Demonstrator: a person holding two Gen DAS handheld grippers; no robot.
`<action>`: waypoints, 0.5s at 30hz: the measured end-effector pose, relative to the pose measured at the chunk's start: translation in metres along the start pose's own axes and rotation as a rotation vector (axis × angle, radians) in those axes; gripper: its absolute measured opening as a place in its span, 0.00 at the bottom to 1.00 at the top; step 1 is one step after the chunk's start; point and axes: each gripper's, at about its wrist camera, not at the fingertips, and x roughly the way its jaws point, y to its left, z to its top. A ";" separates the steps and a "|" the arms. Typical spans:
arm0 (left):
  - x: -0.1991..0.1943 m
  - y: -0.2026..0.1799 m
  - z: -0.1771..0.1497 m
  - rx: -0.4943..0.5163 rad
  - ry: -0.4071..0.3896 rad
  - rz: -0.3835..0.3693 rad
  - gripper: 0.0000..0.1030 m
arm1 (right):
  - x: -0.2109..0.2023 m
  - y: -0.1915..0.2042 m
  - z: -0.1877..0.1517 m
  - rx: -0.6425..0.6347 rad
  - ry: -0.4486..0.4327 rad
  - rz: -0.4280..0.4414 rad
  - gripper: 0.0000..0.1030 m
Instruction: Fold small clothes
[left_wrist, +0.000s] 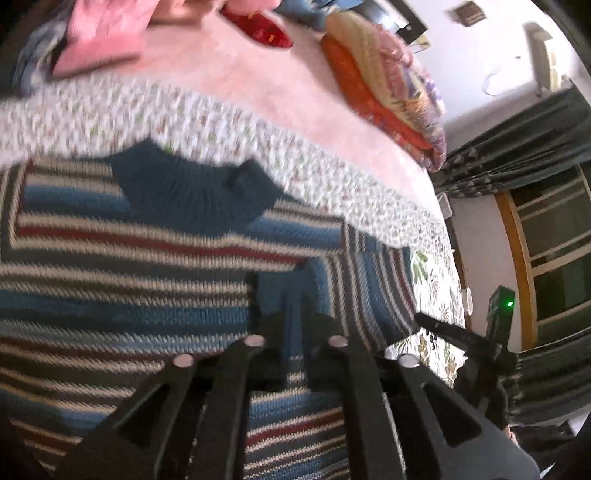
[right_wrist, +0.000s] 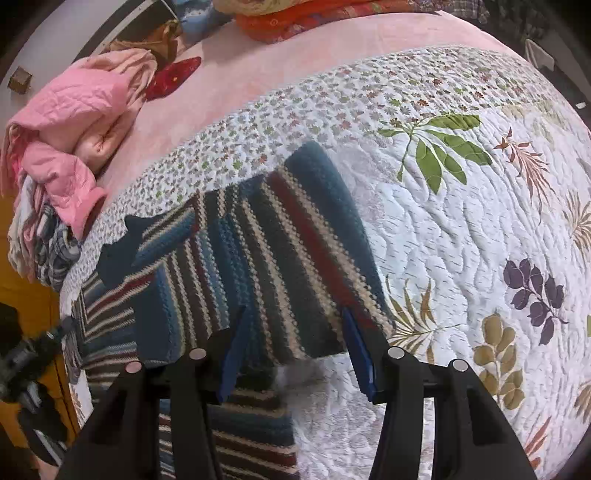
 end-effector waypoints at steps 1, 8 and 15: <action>0.012 0.003 -0.004 -0.007 0.036 0.009 0.33 | 0.000 0.003 -0.001 -0.006 0.000 0.001 0.51; 0.092 0.000 -0.032 -0.029 0.176 0.088 0.59 | 0.001 0.019 -0.004 -0.073 0.003 -0.009 0.51; 0.100 -0.020 -0.027 0.017 0.141 0.066 0.20 | -0.002 0.016 -0.002 -0.081 -0.003 -0.011 0.51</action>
